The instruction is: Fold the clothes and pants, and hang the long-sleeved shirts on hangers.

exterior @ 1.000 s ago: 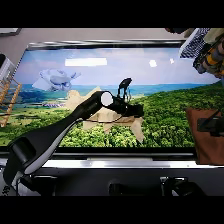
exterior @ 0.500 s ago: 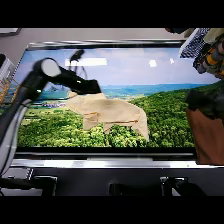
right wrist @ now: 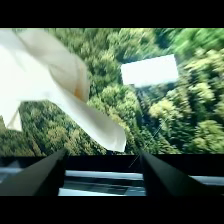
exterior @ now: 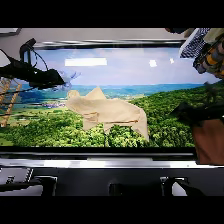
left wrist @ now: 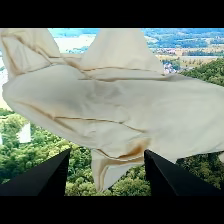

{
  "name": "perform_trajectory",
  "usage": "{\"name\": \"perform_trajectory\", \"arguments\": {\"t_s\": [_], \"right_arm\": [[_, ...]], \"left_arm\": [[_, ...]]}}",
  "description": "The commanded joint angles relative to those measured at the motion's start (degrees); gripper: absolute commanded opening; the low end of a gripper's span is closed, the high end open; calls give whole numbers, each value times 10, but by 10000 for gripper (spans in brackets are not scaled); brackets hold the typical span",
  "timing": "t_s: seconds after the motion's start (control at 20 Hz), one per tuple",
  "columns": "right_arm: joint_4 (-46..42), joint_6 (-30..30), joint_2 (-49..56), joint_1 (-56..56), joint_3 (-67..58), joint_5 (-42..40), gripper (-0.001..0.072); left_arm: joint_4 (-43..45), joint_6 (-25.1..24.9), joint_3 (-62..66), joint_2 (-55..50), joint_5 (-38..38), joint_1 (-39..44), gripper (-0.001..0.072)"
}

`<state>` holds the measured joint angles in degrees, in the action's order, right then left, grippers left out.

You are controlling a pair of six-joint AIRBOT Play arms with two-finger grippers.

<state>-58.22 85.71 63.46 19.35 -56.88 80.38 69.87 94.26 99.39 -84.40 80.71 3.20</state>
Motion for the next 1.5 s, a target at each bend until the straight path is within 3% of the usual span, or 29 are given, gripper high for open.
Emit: {"name": "perform_trajectory", "arguments": {"t_s": [0.0, 0.15, 0.35, 0.4, 0.45, 0.55, 0.6, 0.7, 0.85, 1.1, 1.45], "right_arm": [[68, -97, 5, -37, 165, -132, 579], [77, -101, 14, -97, 224, -230, 585], [145, -129, 78, -153, 228, -274, 575], [152, -130, 89, -161, 228, -282, 515], [154, -130, 93, -162, 228, -286, 407], [149, -131, 92, -160, 226, -286, 127], [149, -131, 92, -160, 225, -284, 34], [153, -131, 89, -160, 225, -280, 31], [154, -130, 73, -160, 225, -265, 31], [154, -130, 50, -160, 225, -233, 31], [158, -128, 50, -160, 225, -213, 31]], "left_arm": [[3, 0, 0, -6, 5, -12, 533], [5, 0, 0, -13, 3, -12, 533], [10, 13, 0, -24, 12, -13, 536], [14, 24, -1, -27, 20, -16, 536], [14, 22, -5, -27, 25, -23, 535], [14, -7, -31, -20, 23, -50, 535], [13, -19, -55, -15, 15, -70, 535], [-14, -50, -126, -2, -26, -116, 536], [-139, -120, -239, -4, -91, -169, 535], [-246, -195, -336, -36, -187, -166, 534], [-293, -193, -335, -100, -264, -125, 533]]}}
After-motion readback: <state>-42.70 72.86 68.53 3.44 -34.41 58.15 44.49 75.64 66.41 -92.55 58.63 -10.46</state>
